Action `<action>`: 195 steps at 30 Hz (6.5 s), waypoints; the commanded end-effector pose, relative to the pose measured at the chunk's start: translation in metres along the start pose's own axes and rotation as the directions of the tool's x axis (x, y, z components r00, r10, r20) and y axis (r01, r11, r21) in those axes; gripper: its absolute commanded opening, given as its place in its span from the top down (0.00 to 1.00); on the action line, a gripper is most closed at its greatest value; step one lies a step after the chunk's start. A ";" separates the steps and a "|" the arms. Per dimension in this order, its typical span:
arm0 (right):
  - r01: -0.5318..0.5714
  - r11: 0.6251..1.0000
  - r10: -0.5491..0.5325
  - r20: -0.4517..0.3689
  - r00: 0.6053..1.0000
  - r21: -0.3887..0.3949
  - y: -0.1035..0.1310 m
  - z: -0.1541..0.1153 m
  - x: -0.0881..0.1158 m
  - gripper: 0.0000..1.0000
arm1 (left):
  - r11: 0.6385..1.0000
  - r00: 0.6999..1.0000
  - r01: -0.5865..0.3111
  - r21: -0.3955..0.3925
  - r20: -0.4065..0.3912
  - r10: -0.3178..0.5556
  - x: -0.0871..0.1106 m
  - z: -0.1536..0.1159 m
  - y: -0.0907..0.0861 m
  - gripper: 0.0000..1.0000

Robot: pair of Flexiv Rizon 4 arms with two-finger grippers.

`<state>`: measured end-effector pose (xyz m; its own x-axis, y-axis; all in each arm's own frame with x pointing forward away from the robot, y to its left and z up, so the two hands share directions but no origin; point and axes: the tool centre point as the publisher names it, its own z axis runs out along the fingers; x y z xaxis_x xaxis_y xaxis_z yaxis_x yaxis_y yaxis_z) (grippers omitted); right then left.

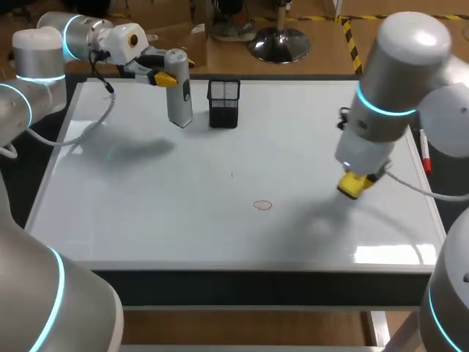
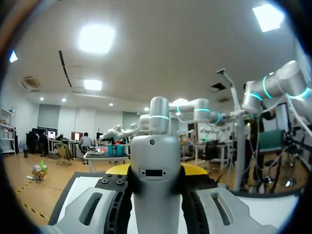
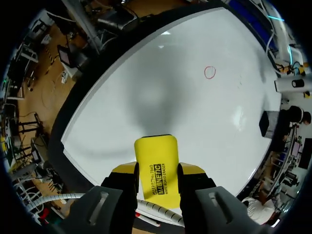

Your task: Pick up the inspection probe, press it on each red-marked spot on the whiteboard one by one, put down the probe, pick up the eraser, and wipe off all the red marks.

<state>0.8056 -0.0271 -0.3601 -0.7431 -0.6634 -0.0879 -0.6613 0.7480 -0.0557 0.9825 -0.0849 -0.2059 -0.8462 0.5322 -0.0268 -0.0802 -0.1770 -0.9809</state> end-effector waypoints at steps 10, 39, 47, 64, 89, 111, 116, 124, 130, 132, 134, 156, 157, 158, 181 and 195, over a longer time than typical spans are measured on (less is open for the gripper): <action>0.279 0.958 -0.273 -0.097 0.957 0.059 0.081 -0.003 -0.064 1.00 | 1.000 0.991 0.003 0.005 -0.132 -0.002 -0.005 -0.006 0.001 1.00; 0.502 0.865 -0.502 -0.066 0.862 -0.026 0.155 0.011 -0.096 1.00 | 1.000 0.991 0.003 0.005 -0.132 -0.002 -0.005 -0.006 0.001 1.00; 0.512 0.858 -0.513 -0.054 0.856 -0.037 0.154 0.011 -0.097 1.00 | 1.000 0.991 0.003 0.005 -0.132 -0.002 -0.005 -0.006 0.001 1.00; 0.623 0.774 -0.630 -0.040 0.776 -0.118 0.182 0.040 -0.121 1.00 | 1.000 0.991 0.003 0.005 -0.132 -0.002 -0.005 -0.006 0.001 1.00; 0.604 0.777 -0.619 -0.043 0.784 -0.174 0.166 0.064 -0.107 1.00 | 1.000 0.991 0.003 0.005 -0.132 -0.002 -0.005 -0.006 0.001 1.00; 0.502 0.845 -0.523 -0.083 0.848 -0.185 0.131 0.060 -0.058 1.00 | 1.000 0.991 0.003 0.005 -0.132 -0.002 -0.005 -0.006 0.001 1.00; 0.505 0.849 -0.521 -0.085 0.849 -0.154 0.128 0.043 -0.057 1.00 | 1.000 0.991 0.003 0.005 -0.132 -0.002 -0.005 -0.006 0.001 1.00; 0.527 0.839 -0.539 -0.084 0.838 -0.133 0.120 0.019 -0.056 1.00 | 1.000 0.991 0.003 0.005 -0.132 -0.002 -0.005 -0.006 0.001 1.00; 0.549 0.826 -0.561 -0.091 0.823 -0.126 0.115 0.006 -0.059 1.00 | 1.000 0.991 0.003 0.005 -0.132 -0.002 -0.005 -0.006 0.001 1.00; 0.549 0.826 -0.561 -0.091 0.823 -0.126 0.115 0.006 -0.059 1.00 | 1.000 0.991 0.003 0.005 -0.132 -0.002 -0.005 -0.006 0.001 1.00; 0.549 0.826 -0.561 -0.091 0.823 -0.126 0.115 0.006 -0.059 1.00 | 1.000 0.991 0.003 0.005 -0.132 -0.002 -0.005 -0.006 0.001 1.00; 0.609 0.786 -0.618 -0.120 0.777 -0.106 0.069 0.000 -0.089 1.00 | 1.000 0.991 0.003 0.005 -0.132 -0.002 -0.005 -0.006 0.001 1.00; 0.615 0.781 -0.624 -0.125 0.771 -0.104 0.065 0.000 -0.092 1.00 | 1.000 0.991 0.003 0.005 -0.132 -0.002 -0.005 -0.006 0.001 1.00; 0.623 0.775 -0.632 -0.122 0.766 -0.103 0.059 0.000 -0.098 1.00 | 1.000 0.991 0.003 0.005 -0.132 -0.002 -0.005 -0.006 0.001 1.00; 0.627 0.765 -0.641 -0.076 0.764 -0.149 -0.031 0.028 -0.194 1.00 | 1.000 0.991 0.003 0.005 -0.132 -0.002 -0.005 -0.006 0.001 1.00; 0.634 0.752 -0.654 -0.078 0.753 -0.181 -0.061 0.054 -0.238 1.00 | 1.000 0.991 0.003 0.005 -0.132 -0.002 -0.005 -0.006 0.001 1.00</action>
<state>1.0136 0.0815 -0.3851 -0.1384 -0.9897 0.0371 -0.9898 0.1395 0.0279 0.9823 -0.0848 -0.2058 -0.8459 0.5327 -0.0269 -0.0800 -0.1765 -0.9810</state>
